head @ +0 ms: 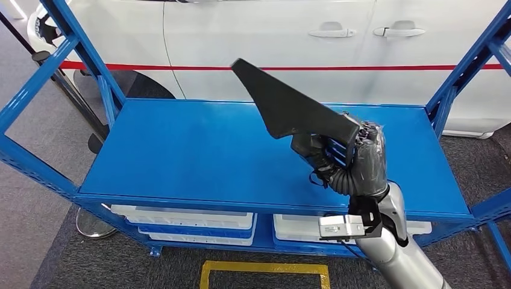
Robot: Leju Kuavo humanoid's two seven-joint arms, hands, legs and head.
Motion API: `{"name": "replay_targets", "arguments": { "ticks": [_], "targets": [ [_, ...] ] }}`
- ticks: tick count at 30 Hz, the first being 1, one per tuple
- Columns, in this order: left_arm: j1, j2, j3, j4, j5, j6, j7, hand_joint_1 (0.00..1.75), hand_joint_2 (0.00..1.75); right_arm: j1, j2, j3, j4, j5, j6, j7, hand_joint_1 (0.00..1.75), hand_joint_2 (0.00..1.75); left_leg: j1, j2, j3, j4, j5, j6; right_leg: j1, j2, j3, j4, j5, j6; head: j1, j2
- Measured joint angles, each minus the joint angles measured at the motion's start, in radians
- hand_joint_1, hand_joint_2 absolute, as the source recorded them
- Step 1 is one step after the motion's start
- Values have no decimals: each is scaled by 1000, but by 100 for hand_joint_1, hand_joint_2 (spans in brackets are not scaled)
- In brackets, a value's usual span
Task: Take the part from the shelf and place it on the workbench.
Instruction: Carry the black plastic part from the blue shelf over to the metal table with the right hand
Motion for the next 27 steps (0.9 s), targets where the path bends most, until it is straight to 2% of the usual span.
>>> {"name": "replay_targets", "arguments": {
  "ticks": [1, 2, 5, 6, 7, 8, 9, 11, 12, 13, 14, 17, 18, 19, 20, 21, 23, 24, 27],
  "targets": [
    [0, 0, 0, 0, 0, 2, 0, 0, 0, 1, 3, 5, 0, 0, 0, -3, 175, 175, 0, 0, -19, 40, -11, -1, 1, 0, 0, 0, 0, 0, 0, 0],
    [0, 0, 0, 0, 0, 2, 1, 0, 0, 1, 5, 9, 0, -1, 0, -4, 175, 175, 0, 0, -28, 57, -12, -2, 1, 0, 0, 0, 0, 0, 0, 0],
    [1, 0, 0, 0, 0, 3, 2, 0, 0, 1, 6, 11, 0, -2, 0, -6, 175, 175, 0, 0, -29, 58, -7, -2, 1, 0, 0, 0, 0, 0, 0, 0],
    [1, 0, 0, 0, 0, 4, 4, 0, 0, 1, 8, 13, 0, -4, 0, -7, 175, 175, 0, 0, -23, 46, 3, -1, 1, 0, 1, 0, 0, 0, 0, 0],
    [0, 0, 0, 0, 0, 5, 5, 0, 0, 1, 10, 16, 0, -6, 0, -8, 175, 175, 0, 0, -13, 23, 19, 0, 1, 0, 1, 0, 0, 0, 0, 0],
    [0, 0, 0, 0, 0, 7, 9, 0, 0, 0, 14, 21, 0, -10, -1, -11, 175, 175, 0, 0, 11, -26, 47, 4, 2, 1, 2, 1, -1, 0, 0, 0],
    [-1, 0, 0, 0, -2, 11, 17, 0, 0, -1, 20, 29, -2, -18, -3, -16, 175, 175, -3, -1, 45, -102, 81, 11, 2, 1, 2, 0, 1, 4, 0, 0],
    [-1, -1, 0, 0, -7, 17, 30, 0, 0, -3, 31, 44, -4, -29, -7, -23, 175, 175, -9, -2, 100, -226, 128, 28, 4, 1, 2, -3, 6, 18, 0, 0],
    [-1, -2, 1, 0, -9, 19, 35, 0, 0, -3, 35, 50, -6, -33, -9, -26, 175, 175, -10, -1, 113, -261, 140, 36, 5, 2, 0, -2, 4, 27, 0, 0],
    [-1, -3, 1, 0, -10, 19, 35, 0, 0, -4, 36, 52, -7, -33, -9, -26, 175, 175, -7, 0, 115, -269, 146, 42, 6, 2, -3, 8, -7, 32, 0, 0],
    [-1, -5, 1, 0, -11, 19, 35, 0, 0, -5, 36, 54, -8, -33, -10, -26, 175, 175, -5, 1, 116, -277, 153, 48, 7, 2, -14, 36, -31, 35, 0, 0],
    [-2, -7, 1, 0, -11, 19, 36, 0, 0, -5, 36, 61, -8, -34, -10, -26, 175, 175, -5, 3, 105, -279, 163, 58, 7, 2, -84, 207, -131, 40, 0, 0],
    [-2, -7, 1, 0, -12, 19, 36, 0, 0, -4, 36, 63, -8, -34, -10, -26, 175, 175, -6, 3, 100, -275, 165, 58, 6, 2, -98, 246, -144, 41, 0, 0],
    [-2, -7, 1, 0, -12, 20, 36, 0, 0, -3, 36, 64, -8, -35, -11, -26, 175, 175, -6, 3, 95, -271, 166, 58, 6, 1, -95, 251, -138, 42, 0, 0],
    [-1, -7, 1, 0, -12, 20, 38, 0, 0, -3, 36, 65, -8, -37, -11, -28, 175, 175, -6, 3, 89, -265, 167, 58, 5, 1, -73, 218, -116, 43, 0, 0],
    [-1, -8, 1, 0, -13, 21, 40, 0, 0, -3, 36, 65, -8, -41, -13, -32, 175, 175, -6, 2, 84, -258, 167, 57, 3, 1, -35, 154, -86, 42, 1, 0],
    [-1, -10, 1, 0, -17, 25, 45, 0, 0, -3, 37, 65, -9, -52, -19, -43, 175, 175, -9, 0, 72, -243, 168, 50, 4, 2, 24, 44, -48, 36, 0, 0],
    [-2, -10, 1, 0, -19, 27, 48, 0, 0, -2, 37, 65, -9, -57, -23, -49, 175, 175, -11, 0, 67, -238, 170, 44, 5, 3, 35, 16, -41, 33, 0, 0],
    [-2, -11, 1, 0, -26, 32, 55, 0, 0, 1, 40, 66, -10, -71, -36, -63, 175, 175, -12, -1, 59, -235, 177, 25, 7, 3, 26, 11, -26, 16, 0, 0]
  ]
}}
